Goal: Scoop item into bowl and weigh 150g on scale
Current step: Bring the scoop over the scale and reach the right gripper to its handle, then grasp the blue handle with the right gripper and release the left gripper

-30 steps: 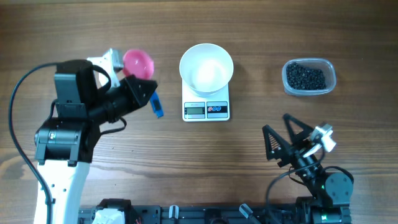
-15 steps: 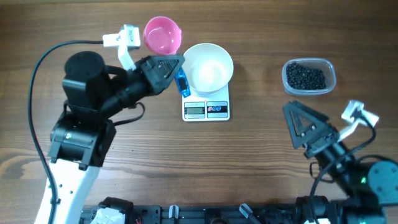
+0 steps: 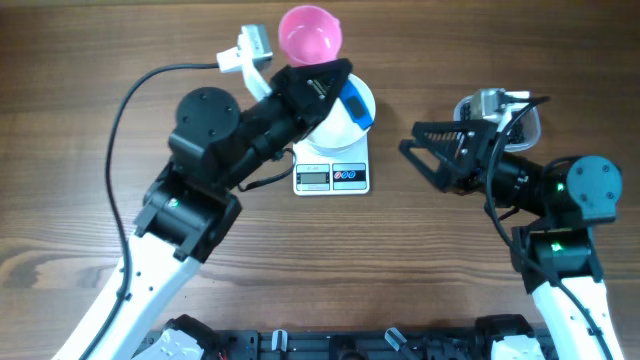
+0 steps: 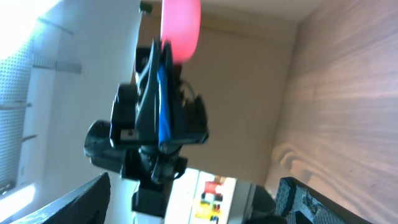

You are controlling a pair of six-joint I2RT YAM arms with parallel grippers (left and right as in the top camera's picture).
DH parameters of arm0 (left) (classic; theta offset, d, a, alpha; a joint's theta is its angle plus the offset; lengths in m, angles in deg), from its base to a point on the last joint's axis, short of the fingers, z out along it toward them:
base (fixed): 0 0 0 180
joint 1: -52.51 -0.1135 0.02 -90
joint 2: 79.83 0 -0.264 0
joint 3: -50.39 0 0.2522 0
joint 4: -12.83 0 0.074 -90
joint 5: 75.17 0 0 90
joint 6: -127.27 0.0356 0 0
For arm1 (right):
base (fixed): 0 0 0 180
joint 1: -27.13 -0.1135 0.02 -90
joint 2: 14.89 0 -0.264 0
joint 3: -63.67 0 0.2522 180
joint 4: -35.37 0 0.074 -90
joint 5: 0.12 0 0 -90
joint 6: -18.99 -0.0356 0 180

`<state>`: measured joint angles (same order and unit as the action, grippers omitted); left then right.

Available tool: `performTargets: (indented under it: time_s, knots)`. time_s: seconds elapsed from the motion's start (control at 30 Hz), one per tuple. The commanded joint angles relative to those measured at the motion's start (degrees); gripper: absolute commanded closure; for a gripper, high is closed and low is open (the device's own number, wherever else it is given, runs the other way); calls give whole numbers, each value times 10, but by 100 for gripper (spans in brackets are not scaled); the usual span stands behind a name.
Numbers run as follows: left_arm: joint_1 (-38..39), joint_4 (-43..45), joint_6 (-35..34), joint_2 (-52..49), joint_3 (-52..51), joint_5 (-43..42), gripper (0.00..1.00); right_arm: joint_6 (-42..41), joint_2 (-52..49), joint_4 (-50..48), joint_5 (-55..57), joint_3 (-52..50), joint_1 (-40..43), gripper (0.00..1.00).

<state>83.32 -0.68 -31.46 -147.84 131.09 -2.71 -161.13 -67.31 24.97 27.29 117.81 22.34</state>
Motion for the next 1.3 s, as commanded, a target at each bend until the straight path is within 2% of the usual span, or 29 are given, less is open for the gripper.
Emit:
performTargets:
  time_s: [0.0,0.17,0.27,0.37,0.43,0.9,1.27]
  knots:
    - [28,35,-12,-19,7,24,96,-30,1,-7,40,5,-42,12]
    - [65,43,-12,-32,7,53,96,-30,1,-21,101,5,-69,13]
    - [76,43,-11,-34,7,56,96,-34,1,-47,118,5,-69,18]
    - [77,42,-12,-34,7,56,96,-45,1,-50,142,5,-69,28]
    - [83,43,-12,-34,7,59,96,-46,1,-50,156,5,-69,29]
    - [147,43,-9,-52,7,204,96,-65,1,-52,167,5,-69,45]
    - [147,54,-5,-58,7,222,96,-62,1,-47,197,5,-69,47]
